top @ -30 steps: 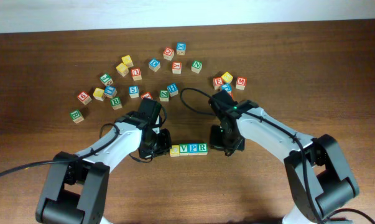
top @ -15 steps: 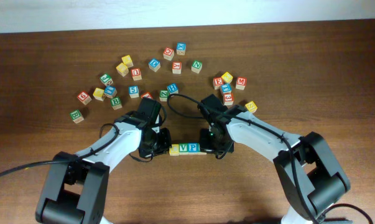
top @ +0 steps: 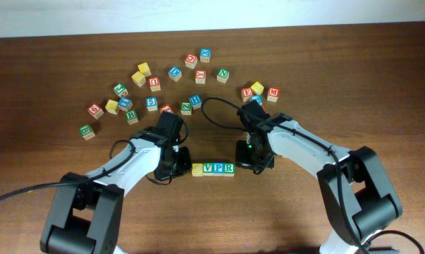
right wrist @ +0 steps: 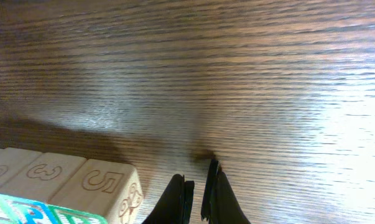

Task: Spell out CVPR

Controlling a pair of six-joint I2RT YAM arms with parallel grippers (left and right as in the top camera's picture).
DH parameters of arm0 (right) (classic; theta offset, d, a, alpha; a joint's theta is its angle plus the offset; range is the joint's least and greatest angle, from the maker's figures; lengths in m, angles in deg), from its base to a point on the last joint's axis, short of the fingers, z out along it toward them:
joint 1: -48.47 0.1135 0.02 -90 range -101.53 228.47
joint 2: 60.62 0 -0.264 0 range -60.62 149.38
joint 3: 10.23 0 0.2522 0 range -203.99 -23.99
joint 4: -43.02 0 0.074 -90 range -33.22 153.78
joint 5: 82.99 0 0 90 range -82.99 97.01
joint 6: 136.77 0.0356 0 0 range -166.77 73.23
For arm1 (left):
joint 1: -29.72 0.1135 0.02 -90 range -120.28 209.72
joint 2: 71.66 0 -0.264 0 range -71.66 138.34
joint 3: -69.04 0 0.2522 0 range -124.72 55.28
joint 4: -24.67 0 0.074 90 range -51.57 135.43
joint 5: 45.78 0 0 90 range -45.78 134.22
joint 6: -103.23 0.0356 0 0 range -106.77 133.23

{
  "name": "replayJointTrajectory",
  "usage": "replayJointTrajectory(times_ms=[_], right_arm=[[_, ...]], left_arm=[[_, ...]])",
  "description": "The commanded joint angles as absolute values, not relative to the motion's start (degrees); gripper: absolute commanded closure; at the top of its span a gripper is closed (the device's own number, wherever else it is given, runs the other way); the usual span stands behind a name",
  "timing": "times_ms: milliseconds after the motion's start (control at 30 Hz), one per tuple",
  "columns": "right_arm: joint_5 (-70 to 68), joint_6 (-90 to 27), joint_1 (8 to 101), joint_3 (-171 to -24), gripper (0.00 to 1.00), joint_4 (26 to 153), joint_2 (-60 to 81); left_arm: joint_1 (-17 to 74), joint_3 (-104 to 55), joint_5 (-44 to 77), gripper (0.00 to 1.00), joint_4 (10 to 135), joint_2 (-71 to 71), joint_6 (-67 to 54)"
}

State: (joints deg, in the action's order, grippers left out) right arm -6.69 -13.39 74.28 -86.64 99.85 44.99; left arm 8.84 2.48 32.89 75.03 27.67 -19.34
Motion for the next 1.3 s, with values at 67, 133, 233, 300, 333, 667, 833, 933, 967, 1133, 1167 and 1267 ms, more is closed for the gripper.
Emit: replayJointTrajectory(times_ms=[67, 133, 233, 300, 333, 667, 833, 933, 967, 1133, 1167, 1267], right_arm=[[-1.35, -15.05, 73.77, -93.35, 0.96, 109.73, 43.17], [0.90, -15.07, 73.77, -98.09, 0.96, 116.60, 37.53], [1.75, -15.05, 73.97, -100.08, 0.96, 121.88, 27.32], [2.86, -15.03, 74.91, -100.06, 0.90, 126.10, 17.45], [4.26, -14.81, 76.13, -100.06, 0.82, 128.73, 12.16], [10.32, -8.80, 89.71, -96.78, 0.02, 135.68, -8.48], [10.30, -8.80, 89.71, -96.78, 0.02, 135.68, -7.47], [10.32, -8.80, 89.71, -96.78, 0.02, 135.68, -5.96], [10.30, -8.80, 89.71, -96.78, 0.02, 135.68, -5.42], [10.73, -9.45, 87.85, -95.84, 0.02, 135.06, -3.78], [10.62, -10.24, 86.21, -95.21, 0.02, 134.17, -4.50], [2.49, -20.69, 76.35, -89.15, 0.02, 126.19, -10.23]], left_arm=[[8.91, 0.78, 43.06, 1.00, 80.58, 24.41, -19.47], [9.78, -1.54, 46.84, 1.00, 85.13, 17.46, -19.47], [10.48, -3.18, 47.54, 1.00, 88.65, 5.70, -19.50], [10.52, -3.18, 48.17, 0.98, 89.63, -2.58, -19.50], [10.50, -3.18, 49.46, 0.87, 90.48, -6.65, -19.47], [10.50, -3.16, 50.07, 0.01, 93.41, -14.56, -19.47], [10.50, -3.16, 50.07, 0.01, 93.45, -14.56, -19.47], [10.50, -3.16, 50.07, 0.01, 93.50, -14.51, -19.47], [10.50, -3.16, 50.07, 0.01, 93.52, -14.51, -19.47], [10.50, -3.16, 50.07, 0.01, 93.63, -14.51, -19.47], [10.50, -3.16, 50.07, 0.01, 93.63, -14.51, -19.47], [10.50, -3.16, 50.07, 0.01, 93.63, -14.51, -19.47]])
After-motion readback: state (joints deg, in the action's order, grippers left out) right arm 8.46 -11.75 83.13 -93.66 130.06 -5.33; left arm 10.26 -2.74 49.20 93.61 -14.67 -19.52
